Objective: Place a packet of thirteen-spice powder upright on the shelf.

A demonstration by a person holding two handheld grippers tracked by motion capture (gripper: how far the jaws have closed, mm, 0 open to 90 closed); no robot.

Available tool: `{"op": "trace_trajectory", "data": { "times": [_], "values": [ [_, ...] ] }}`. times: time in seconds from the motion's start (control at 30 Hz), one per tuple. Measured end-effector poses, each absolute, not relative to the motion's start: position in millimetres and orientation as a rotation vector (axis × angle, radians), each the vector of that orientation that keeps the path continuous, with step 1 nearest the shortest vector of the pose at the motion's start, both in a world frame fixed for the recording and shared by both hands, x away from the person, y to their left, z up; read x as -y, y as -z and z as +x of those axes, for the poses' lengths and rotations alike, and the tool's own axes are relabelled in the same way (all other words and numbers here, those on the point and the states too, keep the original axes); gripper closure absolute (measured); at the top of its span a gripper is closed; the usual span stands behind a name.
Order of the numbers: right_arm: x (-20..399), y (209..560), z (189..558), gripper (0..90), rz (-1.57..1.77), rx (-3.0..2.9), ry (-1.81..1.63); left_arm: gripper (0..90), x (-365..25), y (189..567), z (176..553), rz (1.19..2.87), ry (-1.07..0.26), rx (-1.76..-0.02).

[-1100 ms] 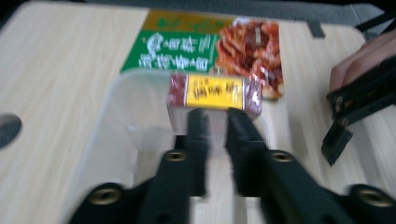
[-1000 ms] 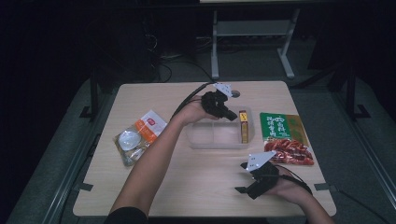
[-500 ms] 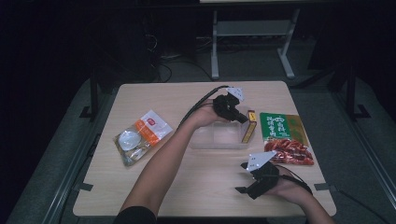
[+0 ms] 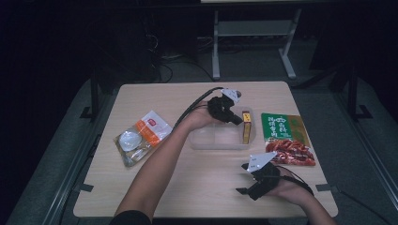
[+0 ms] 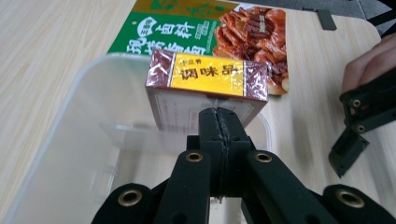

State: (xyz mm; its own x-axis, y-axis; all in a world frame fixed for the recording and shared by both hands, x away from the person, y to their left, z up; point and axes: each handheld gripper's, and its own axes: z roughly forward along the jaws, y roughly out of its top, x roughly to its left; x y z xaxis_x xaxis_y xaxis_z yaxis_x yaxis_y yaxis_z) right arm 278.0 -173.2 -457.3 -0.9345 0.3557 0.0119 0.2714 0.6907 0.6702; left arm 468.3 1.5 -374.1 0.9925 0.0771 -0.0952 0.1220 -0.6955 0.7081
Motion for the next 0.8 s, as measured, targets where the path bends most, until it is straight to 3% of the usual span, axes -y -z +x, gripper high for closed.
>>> {"op": "trace_trajectory", "data": {
  "times": [0.23, 0.53, 0.8],
  "values": [
    [173.7, 457.0, 278.0, 13.8, 0.535, -2.775, -1.086, 88.7, -22.9, 368.8, 453.9, 2.354, 0.059, -0.173],
    [175.4, 455.7, 280.6, 13.8, 0.555, -2.774, -1.074, 71.2, -64.5, 366.6, 411.2, 2.325, 0.051, -0.229],
    [177.9, 454.0, 281.0, 13.9, 0.602, -2.764, -1.081, 61.0, -98.5, 380.4, 375.9, 2.342, 0.057, -0.237]
  ]
}}
